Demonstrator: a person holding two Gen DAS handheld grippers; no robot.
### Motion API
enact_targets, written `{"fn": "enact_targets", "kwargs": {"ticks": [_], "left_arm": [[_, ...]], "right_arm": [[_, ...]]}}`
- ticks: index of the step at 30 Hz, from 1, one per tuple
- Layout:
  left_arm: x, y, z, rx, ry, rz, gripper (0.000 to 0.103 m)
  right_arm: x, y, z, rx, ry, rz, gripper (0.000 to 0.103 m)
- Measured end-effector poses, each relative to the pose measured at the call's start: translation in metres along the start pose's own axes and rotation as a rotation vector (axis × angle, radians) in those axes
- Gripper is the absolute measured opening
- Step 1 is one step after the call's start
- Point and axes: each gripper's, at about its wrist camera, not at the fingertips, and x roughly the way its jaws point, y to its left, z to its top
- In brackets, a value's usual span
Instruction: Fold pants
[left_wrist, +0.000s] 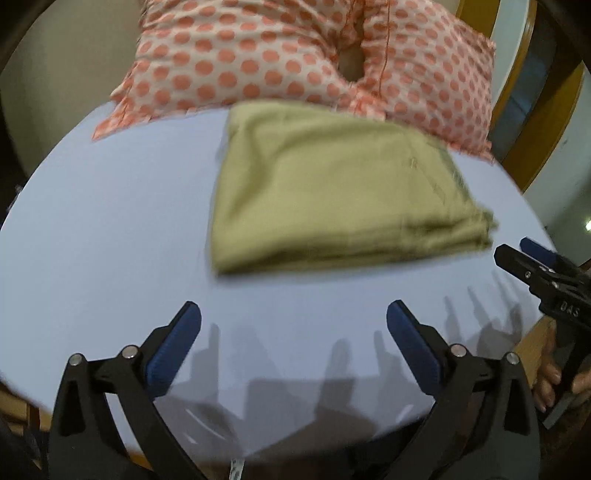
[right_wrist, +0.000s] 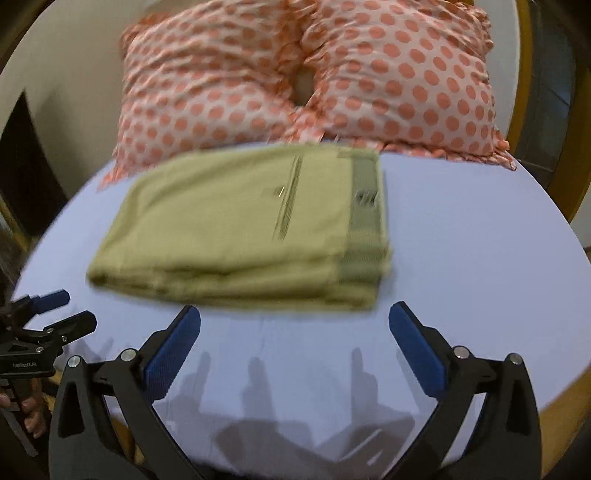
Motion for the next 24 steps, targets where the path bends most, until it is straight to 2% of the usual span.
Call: {"fn": "enact_targets", "kwargs": {"ticks": [2, 4, 6, 9, 24], "left_arm": [[0.005, -0.004, -0.012, 0.008, 0.029, 0.045, 0.100], [0.007, -0.009, -0.018, 0.033, 0.011, 0.113, 0.101], [0.009, -0.011, -0.019, 0.033, 0.017, 0.148, 0.101], [0.009, -0.010, -0.021, 0.024, -0.007, 0.150, 0.101], [0.010, -0.012, -0.026, 0.018, -0.039, 0.153, 0.101]], "right_arm": [[0.008, 0.010, -0.011, -0.010, 0.033, -0.034, 0.102], [0.016, 0.015, -0.017, -0.005, 0.055, -0.051, 0.102], [0.024, 0.018, -0.018, 0.001, 0.081, -0.069, 0.102], [0.032, 0.018, -0.026, 0.019, 0.117, -0.098, 0.102], [0.030, 0.017, -0.028, 0.029, 0.108, -0.101, 0.102]]}}
